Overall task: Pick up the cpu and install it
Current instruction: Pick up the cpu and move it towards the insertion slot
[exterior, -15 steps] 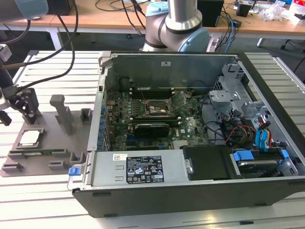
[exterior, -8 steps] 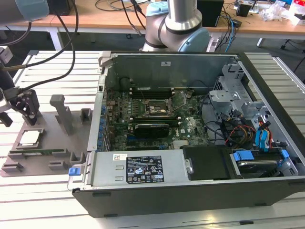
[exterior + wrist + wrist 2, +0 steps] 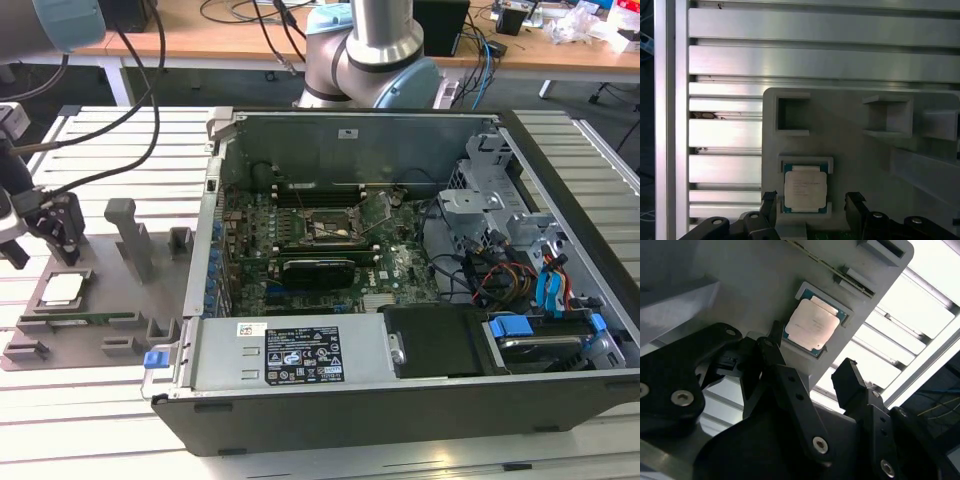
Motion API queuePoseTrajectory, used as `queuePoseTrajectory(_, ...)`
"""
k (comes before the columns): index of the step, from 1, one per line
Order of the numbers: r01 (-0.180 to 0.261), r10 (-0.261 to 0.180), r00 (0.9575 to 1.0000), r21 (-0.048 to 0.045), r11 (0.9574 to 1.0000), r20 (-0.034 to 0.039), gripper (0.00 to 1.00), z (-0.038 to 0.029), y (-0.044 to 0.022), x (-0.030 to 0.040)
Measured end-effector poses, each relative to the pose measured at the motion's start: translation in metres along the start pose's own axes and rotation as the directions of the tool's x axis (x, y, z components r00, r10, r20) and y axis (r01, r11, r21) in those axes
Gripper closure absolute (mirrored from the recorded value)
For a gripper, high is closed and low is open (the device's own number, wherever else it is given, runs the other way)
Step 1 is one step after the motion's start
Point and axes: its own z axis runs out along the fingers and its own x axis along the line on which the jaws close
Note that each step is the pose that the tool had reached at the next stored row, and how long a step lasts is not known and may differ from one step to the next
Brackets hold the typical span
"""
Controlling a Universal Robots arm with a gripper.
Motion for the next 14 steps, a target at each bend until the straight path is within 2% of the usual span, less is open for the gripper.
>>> queuePoseTrajectory(14,0.0,0.0,1.0,-0.0001,1.0,0.0001,0.34,0.0078,0.0003,0.0002)
